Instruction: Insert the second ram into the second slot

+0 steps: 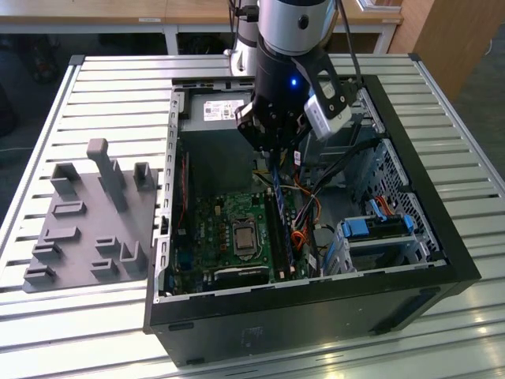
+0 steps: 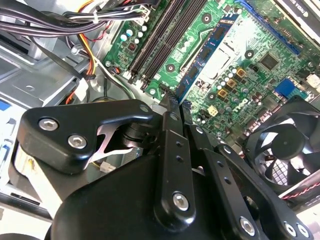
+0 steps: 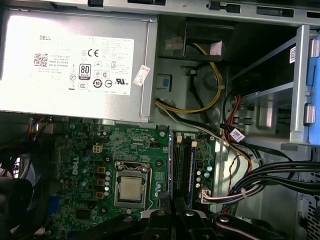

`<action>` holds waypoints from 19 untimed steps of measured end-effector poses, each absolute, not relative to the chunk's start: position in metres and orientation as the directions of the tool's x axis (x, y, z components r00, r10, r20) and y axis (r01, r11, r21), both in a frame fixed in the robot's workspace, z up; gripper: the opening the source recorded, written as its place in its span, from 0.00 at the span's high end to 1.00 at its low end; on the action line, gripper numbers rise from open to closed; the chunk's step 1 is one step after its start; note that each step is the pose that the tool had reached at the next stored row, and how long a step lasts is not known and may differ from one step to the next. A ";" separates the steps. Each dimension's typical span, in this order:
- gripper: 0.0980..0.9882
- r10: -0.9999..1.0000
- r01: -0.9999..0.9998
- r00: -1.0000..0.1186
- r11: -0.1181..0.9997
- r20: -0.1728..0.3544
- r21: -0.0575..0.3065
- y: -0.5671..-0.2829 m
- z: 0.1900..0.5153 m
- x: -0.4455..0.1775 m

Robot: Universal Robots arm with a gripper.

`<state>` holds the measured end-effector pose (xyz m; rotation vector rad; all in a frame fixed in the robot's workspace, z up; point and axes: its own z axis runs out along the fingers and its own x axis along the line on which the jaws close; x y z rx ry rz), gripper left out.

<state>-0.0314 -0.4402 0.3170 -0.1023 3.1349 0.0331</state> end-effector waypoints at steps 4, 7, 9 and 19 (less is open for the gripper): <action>0.96 -0.065 -0.065 -0.998 0.998 -0.005 0.021 -0.440 0.316 -0.031; 0.96 -0.065 -0.065 -0.998 0.998 -0.005 0.021 -0.440 0.316 -0.031; 0.96 -0.065 -0.065 -0.998 0.998 -0.005 0.021 -0.440 0.315 -0.031; 0.96 -0.065 -0.065 -0.998 0.998 -0.006 0.021 -0.440 0.312 -0.031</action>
